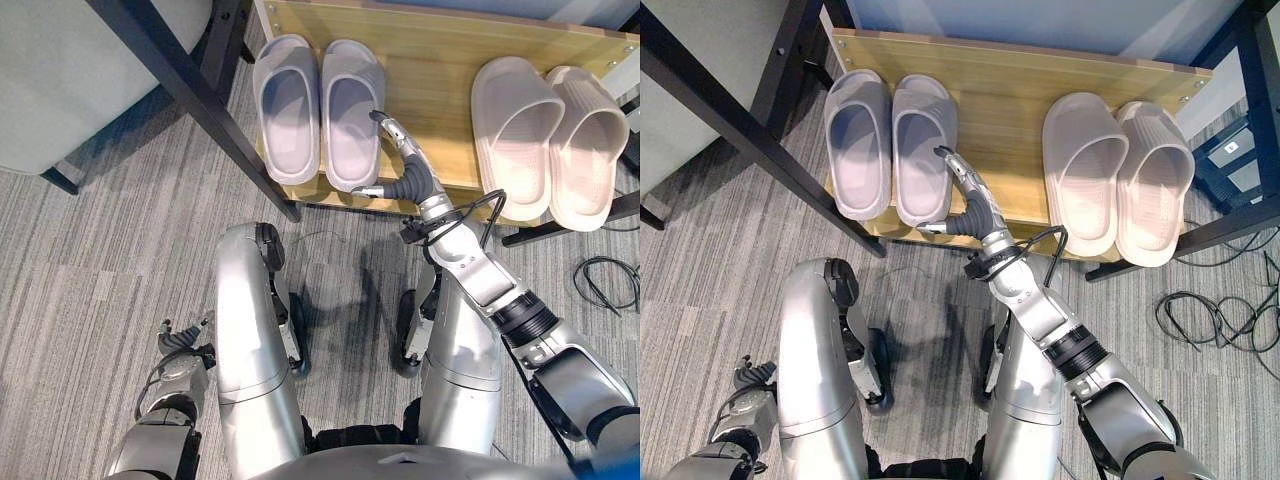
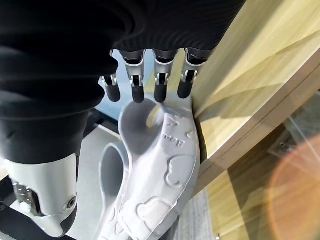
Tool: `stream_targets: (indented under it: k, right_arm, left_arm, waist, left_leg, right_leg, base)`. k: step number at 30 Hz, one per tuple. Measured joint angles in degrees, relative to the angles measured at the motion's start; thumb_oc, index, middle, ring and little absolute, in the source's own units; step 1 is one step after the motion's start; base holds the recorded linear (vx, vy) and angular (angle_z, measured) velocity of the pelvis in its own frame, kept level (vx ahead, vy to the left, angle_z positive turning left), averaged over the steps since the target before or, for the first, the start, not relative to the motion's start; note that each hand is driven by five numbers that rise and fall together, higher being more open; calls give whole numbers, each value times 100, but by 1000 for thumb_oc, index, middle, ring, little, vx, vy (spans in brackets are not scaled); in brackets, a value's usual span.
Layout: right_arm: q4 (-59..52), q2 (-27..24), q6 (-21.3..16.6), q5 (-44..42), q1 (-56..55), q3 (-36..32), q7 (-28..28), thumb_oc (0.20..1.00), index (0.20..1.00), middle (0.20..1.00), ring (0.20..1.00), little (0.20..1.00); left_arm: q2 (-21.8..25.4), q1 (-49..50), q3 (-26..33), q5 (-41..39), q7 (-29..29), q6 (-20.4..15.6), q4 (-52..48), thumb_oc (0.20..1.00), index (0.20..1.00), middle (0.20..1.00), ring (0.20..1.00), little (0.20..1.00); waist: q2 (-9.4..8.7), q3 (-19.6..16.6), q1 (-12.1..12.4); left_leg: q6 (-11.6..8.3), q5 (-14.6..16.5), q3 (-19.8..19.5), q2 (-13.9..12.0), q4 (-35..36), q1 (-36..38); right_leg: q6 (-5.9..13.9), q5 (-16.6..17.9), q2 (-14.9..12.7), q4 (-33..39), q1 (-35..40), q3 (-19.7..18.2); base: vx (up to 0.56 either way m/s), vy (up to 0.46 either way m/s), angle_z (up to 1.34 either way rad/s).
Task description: Arrange the slippers neatly on the shoe rack.
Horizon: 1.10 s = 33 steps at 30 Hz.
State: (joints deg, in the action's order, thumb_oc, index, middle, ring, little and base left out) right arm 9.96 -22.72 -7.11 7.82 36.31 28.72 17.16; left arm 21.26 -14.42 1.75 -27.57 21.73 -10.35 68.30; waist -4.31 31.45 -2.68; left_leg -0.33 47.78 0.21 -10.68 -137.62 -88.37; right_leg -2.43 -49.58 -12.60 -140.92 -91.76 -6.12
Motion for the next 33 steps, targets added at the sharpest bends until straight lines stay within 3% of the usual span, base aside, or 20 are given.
stream_targets:
  k: [3, 7, 12, 17, 19, 21, 24, 26, 30, 31, 33]
  right_arm:
    - [-8, -3, 103, 639, -321, -594, 373, 1000, 1000, 1000, 1000, 1000]
    - [-441, -92, 231, 768, -609, -1147, 845, 1000, 1000, 1000, 1000, 1000]
    - [-2639, -230, -68, 869, -1655, -1965, 1160, 1000, 1000, 1000, 1000, 1000]
    - [-2724, -326, -264, 853, -1986, -2149, 1212, 1000, 1000, 1000, 1000, 1000]
    - [-2725, -390, -310, 854, -2332, -2161, 1192, 1000, 1000, 1000, 1000, 1000]
    - [-2727, -603, -347, 857, -2587, -2216, 1145, 1000, 1000, 1000, 1000, 1000]
    - [-2588, -773, -410, 863, -3637, -2633, 1059, 1000, 1000, 1000, 1000, 1000]
    - [-2332, -769, -391, 853, -4067, -2818, 1032, 1000, 1000, 1000, 1000, 1000]
    - [-1675, -415, -394, 778, -4449, -2880, 961, 1000, 1000, 1000, 1000, 1000]
    - [-1098, -116, -320, 596, -4434, -2795, 881, 1000, 1000, 1000, 1000, 1000]
    - [-682, -23, -209, 256, -4878, -2628, 763, 1000, 1000, 1000, 1000, 1000]
  left_arm:
    - [-95, -6, -3, 16, 117, 7, -32, 1000, 1000, 1000, 1000, 1000]
    - [-102, -1, -2, 203, 158, 8, -141, 1000, 1000, 1000, 1000, 1000]
    - [-113, 80, -3, 411, 280, -48, -492, 1000, 1000, 1000, 1000, 1000]
    - [-173, 92, -12, 469, 320, -19, -513, 1000, 1000, 1000, 1000, 1000]
    - [-193, 129, -15, 498, 319, -20, -515, 1000, 1000, 1000, 1000, 1000]
    - [-196, 80, -13, 636, 319, -33, -526, 1000, 1000, 1000, 1000, 1000]
    - [-273, 5, -18, 647, 314, -91, -637, 1000, 1000, 1000, 1000, 1000]
    - [-325, 67, -116, 646, 308, -150, -723, 1000, 1000, 1000, 1000, 1000]
    - [-297, 29, -159, 648, 216, -119, -675, 1000, 1000, 1000, 1000, 1000]
    - [-360, 68, -155, 649, 189, -111, -624, 1000, 1000, 1000, 1000, 1000]
    - [-579, 370, -166, 662, 190, -127, -572, 1000, 1000, 1000, 1000, 1000]
  waist:
    - [-4, -2, 6]
    - [3, -6, -83]
    - [-4, -84, -121]
    - [-24, -411, -114]
    - [-54, -825, -98]
    - [-95, -1004, -75]
    - [-67, -1741, -68]
    - [15, -2119, -115]
    - [65, -2220, -207]
    - [58, -2221, -226]
    - [154, -2281, -286]
  left_leg:
    - [-2, 15, 0, -15, -3, 7]
    - [-10, 43, -2, -35, 32, 31]
    - [3, 37, 68, -44, 453, 260]
    - [93, -7, 98, -108, 961, 347]
    - [73, -144, 112, -103, 1438, 366]
    - [68, -330, 143, -87, 2123, 626]
    - [7, -882, 136, -52, 3734, 925]
    - [20, -1102, 119, -27, 4303, 997]
    - [94, -1185, 198, -11, 4787, 1368]
    - [32, -1438, 268, 27, 5337, 1683]
    - [69, -1756, 445, 26, 6270, 2453]
  right_leg:
    - [2, -1, 15, 10, -2, 3]
    - [9, -4, 44, 51, -5, 15]
    - [5, 10, -22, 503, 277, 118]
    - [-13, 32, -59, 1061, 429, 294]
    - [-59, 95, -125, 1536, 534, 465]
    - [-113, 271, -149, 2227, 854, 660]
    - [-172, 791, -121, 3927, 1360, 1165]
    - [-153, 1004, -114, 4570, 1539, 1359]
    - [-164, 1139, -159, 5088, 1913, 1471]
    - [-71, 1353, -143, 5616, 2200, 1510]
    - [-6, 1739, -136, 6564, 2903, 1615]
  base:
    - [2, 3, -1]
    - [27, 29, -4]
    - [7, 63, -2]
    - [-42, 33, -3]
    - [-46, 13, 7]
    - [-46, -13, 3]
    - [-46, 8, 3]
    - [-57, 11, 3]
    - [-125, -3, -3]
    - [-79, -17, -4]
    - [-69, -21, -17]
